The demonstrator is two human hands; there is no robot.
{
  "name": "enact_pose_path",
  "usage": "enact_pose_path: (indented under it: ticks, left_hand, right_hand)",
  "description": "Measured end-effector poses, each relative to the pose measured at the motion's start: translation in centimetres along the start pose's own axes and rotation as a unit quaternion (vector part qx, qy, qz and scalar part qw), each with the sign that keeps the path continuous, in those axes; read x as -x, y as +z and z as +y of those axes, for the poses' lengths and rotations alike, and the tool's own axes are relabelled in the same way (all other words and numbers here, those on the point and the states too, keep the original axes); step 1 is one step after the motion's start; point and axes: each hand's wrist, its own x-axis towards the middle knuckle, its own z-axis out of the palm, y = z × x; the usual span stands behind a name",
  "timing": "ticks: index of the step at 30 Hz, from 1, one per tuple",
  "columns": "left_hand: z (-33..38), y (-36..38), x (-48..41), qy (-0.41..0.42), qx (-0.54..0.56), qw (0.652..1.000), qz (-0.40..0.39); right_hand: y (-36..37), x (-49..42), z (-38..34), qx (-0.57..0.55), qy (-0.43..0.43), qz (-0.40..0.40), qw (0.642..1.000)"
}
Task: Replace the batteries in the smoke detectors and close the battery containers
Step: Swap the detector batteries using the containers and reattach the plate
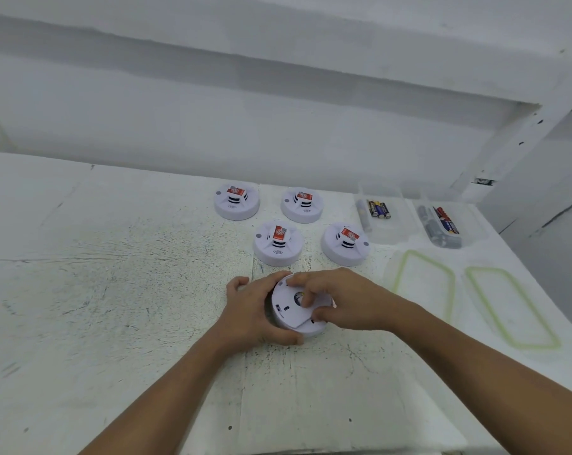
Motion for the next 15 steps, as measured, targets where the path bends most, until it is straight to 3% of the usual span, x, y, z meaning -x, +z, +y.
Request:
enact_pose_path:
  ticks: [15]
  left_hand:
    - [0.61,-0.34,0.28,-0.008,0.018,1.0,-0.007]
  right_hand:
    - [0.28,-0.06,0.76,-0.062,0.011,0.02,0.998]
